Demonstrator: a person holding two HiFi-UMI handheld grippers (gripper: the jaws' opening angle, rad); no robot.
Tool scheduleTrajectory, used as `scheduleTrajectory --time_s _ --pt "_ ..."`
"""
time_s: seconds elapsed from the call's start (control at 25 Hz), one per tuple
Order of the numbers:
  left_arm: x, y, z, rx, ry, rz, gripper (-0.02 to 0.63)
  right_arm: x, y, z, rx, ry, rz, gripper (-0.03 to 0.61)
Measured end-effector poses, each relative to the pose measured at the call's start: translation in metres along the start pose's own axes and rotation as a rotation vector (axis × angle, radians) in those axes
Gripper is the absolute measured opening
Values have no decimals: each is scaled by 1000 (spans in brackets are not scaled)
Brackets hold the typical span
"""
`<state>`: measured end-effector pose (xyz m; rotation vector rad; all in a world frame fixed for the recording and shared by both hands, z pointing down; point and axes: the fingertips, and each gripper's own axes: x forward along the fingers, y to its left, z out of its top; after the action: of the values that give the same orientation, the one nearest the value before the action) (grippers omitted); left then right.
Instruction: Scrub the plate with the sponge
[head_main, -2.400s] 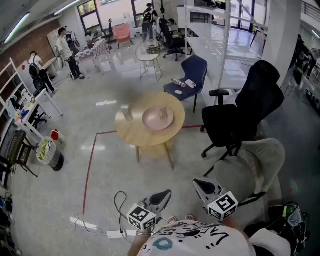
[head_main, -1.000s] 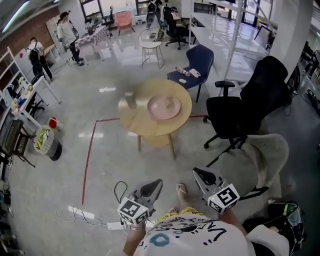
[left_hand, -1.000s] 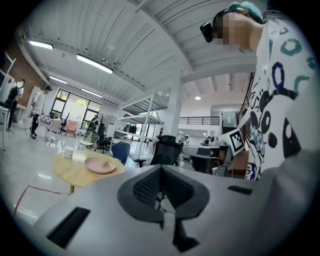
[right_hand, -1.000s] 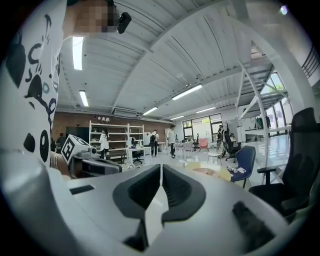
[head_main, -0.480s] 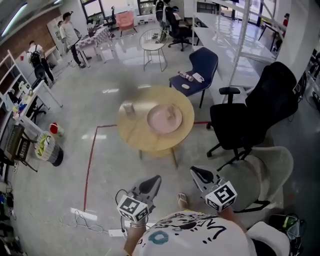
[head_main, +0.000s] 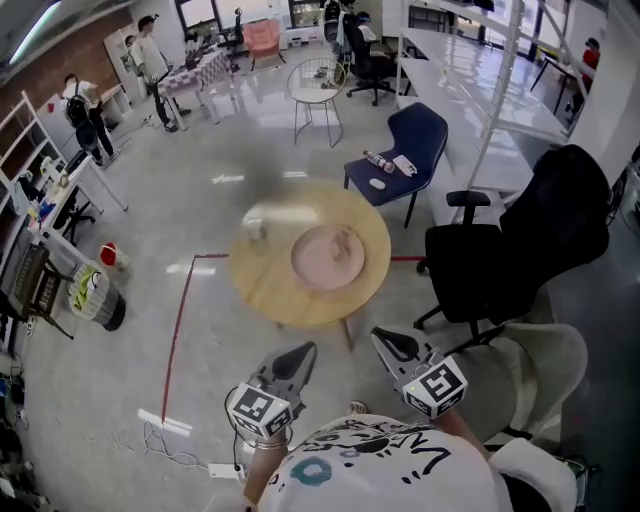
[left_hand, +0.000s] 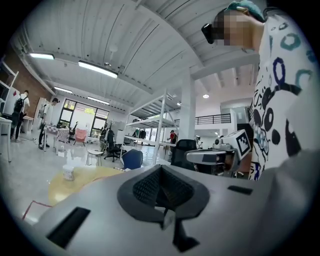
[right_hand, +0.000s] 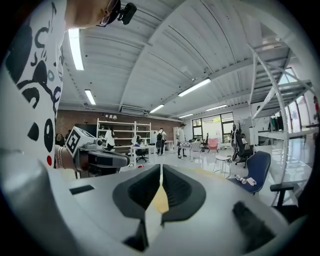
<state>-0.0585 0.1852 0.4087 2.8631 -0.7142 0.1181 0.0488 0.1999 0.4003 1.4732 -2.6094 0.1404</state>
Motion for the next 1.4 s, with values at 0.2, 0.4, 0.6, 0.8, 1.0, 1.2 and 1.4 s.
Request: scheduleTrajectory --time_s 0.2,0.4,0.6,0.8,1.0,1.2,1.4 --pt "31 16 1 7 -1 19 15 20 -30 -4 2 1 31 29" --pt "43 32 3 -15 -3 54 15 35 -47 -4 17 19 58 28" --pt "51 42 -4 -32 14 69 15 47 -61 -7 22 31 68 29" --pt "54 53 -6 -53 33 80 15 60 -66 -11 41 50 75 29" --pt "77 75 -1 -49 40 72 15 80 -89 -11 46 50 72 29" --pt "97 103 8 -54 48 41 15 106 -110 -6 60 59 39 29" --pt "113 142 21 -50 55 10 15 137 -129 10 52 54 3 29"
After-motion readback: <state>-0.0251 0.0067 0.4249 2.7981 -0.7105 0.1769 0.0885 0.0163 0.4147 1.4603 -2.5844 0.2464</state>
